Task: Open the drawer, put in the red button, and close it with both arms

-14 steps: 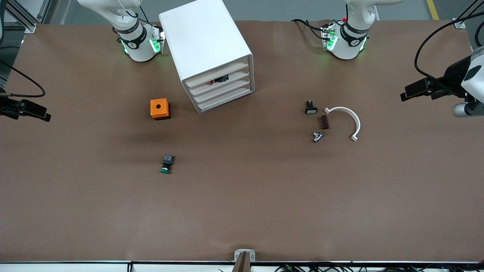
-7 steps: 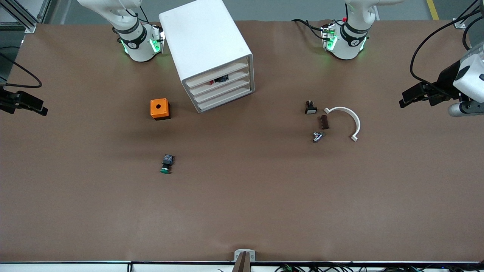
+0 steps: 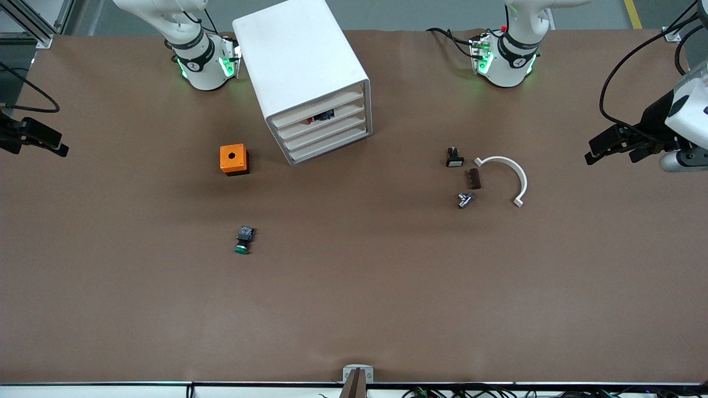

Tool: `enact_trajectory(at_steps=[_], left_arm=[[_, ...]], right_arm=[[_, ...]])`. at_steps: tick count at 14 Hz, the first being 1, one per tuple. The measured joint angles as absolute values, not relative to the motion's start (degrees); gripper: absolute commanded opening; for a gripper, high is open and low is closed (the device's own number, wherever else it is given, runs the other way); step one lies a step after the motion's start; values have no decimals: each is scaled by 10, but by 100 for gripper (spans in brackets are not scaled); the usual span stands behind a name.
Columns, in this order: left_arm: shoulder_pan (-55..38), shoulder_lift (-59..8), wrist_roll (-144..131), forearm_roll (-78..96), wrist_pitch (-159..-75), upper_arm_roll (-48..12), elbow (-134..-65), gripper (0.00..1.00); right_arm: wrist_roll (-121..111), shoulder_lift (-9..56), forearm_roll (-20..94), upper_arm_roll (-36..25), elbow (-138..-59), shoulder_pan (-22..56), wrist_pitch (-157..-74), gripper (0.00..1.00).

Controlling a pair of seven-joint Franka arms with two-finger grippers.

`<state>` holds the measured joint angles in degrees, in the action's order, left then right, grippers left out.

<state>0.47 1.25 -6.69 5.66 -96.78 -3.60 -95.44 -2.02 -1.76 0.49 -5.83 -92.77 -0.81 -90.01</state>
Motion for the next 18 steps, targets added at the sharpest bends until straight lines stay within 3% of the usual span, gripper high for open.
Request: enact_trajectory(at_steps=[18], left_arm=[[7, 19, -67, 56, -990, -35, -943, 99]], right_arm=[[-23, -74, 5, -54, -986, -3, -906, 100]])
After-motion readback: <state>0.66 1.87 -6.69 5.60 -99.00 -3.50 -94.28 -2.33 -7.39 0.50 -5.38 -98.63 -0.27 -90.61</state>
